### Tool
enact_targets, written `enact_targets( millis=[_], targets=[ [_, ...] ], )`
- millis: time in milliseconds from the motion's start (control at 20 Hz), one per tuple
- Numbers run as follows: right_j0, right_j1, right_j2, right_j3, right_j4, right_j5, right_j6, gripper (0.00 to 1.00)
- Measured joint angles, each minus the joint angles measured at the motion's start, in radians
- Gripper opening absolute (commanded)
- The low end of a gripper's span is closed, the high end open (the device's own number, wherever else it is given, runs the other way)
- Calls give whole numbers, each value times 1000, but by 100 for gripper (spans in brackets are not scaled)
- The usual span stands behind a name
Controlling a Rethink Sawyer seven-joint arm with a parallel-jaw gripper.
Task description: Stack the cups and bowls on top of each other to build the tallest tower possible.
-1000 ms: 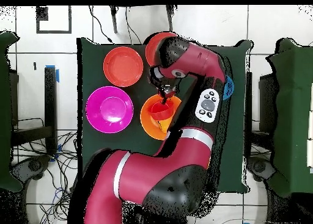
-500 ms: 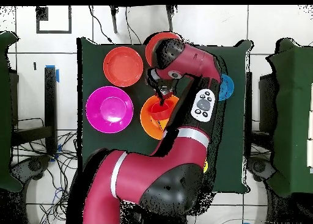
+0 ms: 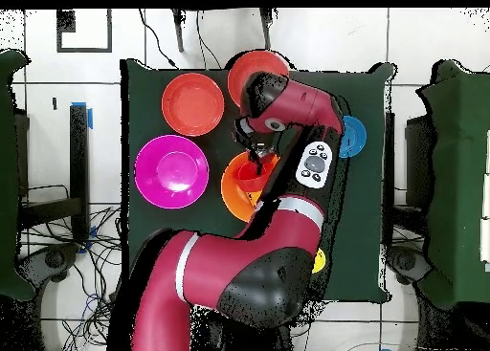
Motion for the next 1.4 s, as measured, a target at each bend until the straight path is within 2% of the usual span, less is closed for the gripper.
enact_targets(
  millis=[650,700,1400],
  targets=[
    [8,25,-84,0,0,71,0,100],
    [8,30,-93,0,0,75,0,0],
    [9,107,-166,-56,-17,170,0,0]
  ],
)
